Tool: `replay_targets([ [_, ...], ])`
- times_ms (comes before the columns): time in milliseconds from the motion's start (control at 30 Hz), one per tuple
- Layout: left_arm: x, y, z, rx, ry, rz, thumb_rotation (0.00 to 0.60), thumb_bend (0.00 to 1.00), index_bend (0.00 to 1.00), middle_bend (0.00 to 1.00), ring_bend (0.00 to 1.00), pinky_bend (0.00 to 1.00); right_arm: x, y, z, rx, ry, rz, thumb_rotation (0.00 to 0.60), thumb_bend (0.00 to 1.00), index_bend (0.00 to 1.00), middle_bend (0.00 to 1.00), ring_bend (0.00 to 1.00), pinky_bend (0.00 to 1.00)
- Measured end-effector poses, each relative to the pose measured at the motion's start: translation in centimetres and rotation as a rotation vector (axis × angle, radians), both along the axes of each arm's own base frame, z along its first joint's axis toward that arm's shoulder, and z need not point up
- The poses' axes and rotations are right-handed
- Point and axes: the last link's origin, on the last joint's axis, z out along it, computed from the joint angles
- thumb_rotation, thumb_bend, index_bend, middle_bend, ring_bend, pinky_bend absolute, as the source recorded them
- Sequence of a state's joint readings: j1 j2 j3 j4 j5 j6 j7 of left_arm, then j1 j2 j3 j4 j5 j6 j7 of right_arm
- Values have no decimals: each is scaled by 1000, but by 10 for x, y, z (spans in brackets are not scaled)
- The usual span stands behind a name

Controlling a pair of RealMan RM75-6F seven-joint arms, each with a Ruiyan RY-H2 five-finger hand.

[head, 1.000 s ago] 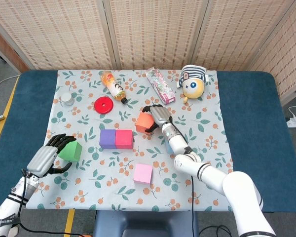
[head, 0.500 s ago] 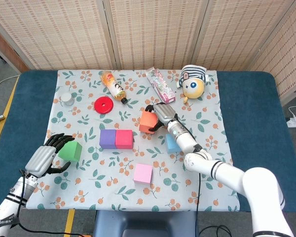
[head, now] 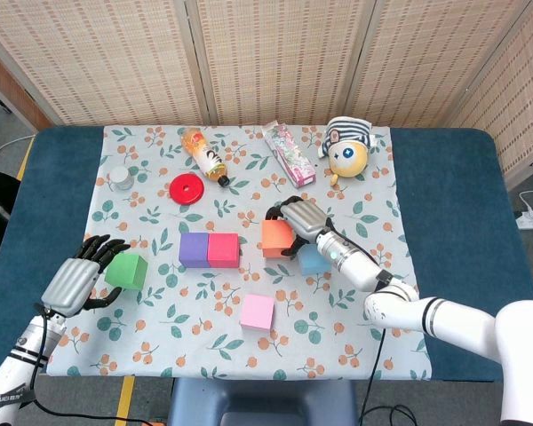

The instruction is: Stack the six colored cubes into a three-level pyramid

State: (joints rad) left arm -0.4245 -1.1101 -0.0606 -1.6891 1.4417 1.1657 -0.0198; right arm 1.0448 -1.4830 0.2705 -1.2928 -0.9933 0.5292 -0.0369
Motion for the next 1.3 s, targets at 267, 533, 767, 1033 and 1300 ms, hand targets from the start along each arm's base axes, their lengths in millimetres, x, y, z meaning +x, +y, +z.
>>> replay_targets([
  [267,-1,0,2,70,21,-4,600,356,161,119,5,64,5,8,-17,18,-13,2,600,78,345,316,198,127],
  [533,-4,2,5,98,48,-17,600,355,161,119,4,62,12,10,-35,33,-17,-13,600,78,340,317,198,127],
  [767,-6,1,5,104,39,-13,600,354,162,119,3,62,17,9,-47,29,-4,-21,600,78,338,317,198,128],
  [1033,-8,-1,4,92,27,-11,600,355,162,117,2,62,21,10,-56,21,4,-28,600,78,333,316,198,128],
  [1300,-11,-2,3,75,11,-8,600,355,162,116,2,62,24,11,-61,10,7,-27,600,77,331,316,198,128],
])
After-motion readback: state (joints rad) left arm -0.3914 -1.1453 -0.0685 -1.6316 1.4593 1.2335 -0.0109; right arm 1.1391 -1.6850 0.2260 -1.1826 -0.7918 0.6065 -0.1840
